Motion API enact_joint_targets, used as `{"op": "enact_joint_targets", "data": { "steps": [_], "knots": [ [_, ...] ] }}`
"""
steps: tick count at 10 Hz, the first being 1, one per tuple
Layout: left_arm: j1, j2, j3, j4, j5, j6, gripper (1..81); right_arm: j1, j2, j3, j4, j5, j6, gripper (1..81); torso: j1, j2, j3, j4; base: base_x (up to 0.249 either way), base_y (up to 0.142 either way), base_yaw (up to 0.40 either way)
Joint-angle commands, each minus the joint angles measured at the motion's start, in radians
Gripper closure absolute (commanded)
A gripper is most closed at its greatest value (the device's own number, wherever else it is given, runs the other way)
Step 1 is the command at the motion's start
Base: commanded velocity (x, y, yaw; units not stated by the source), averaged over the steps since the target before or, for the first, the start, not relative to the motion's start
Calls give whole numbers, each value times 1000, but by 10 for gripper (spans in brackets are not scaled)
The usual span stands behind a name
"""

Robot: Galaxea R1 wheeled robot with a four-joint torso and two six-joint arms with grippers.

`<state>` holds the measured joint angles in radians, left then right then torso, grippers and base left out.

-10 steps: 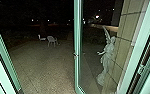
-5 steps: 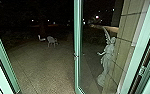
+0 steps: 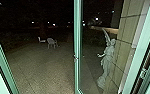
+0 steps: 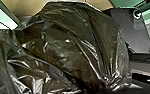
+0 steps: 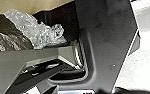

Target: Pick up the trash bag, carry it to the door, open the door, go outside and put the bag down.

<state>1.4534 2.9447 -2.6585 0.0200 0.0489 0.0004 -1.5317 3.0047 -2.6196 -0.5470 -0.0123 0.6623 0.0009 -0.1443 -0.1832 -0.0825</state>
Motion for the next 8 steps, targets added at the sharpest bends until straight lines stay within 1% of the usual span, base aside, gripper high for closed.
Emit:
{"op": "enact_joint_targets", "data": {
  "steps": [1, 8],
  "knots": [
    [-66, -7, 0, 6, 52, 4, 811, 61, 3, 9, -8, -38, 0, 10, 0, 0, 0, 0, 78, 0, 0],
    [-66, -10, 0, 6, 52, 4, 811, 61, 4, 9, -8, -38, 0, 10, -1, -1, 0, 0, 79, 0, 0]
  ]
}}
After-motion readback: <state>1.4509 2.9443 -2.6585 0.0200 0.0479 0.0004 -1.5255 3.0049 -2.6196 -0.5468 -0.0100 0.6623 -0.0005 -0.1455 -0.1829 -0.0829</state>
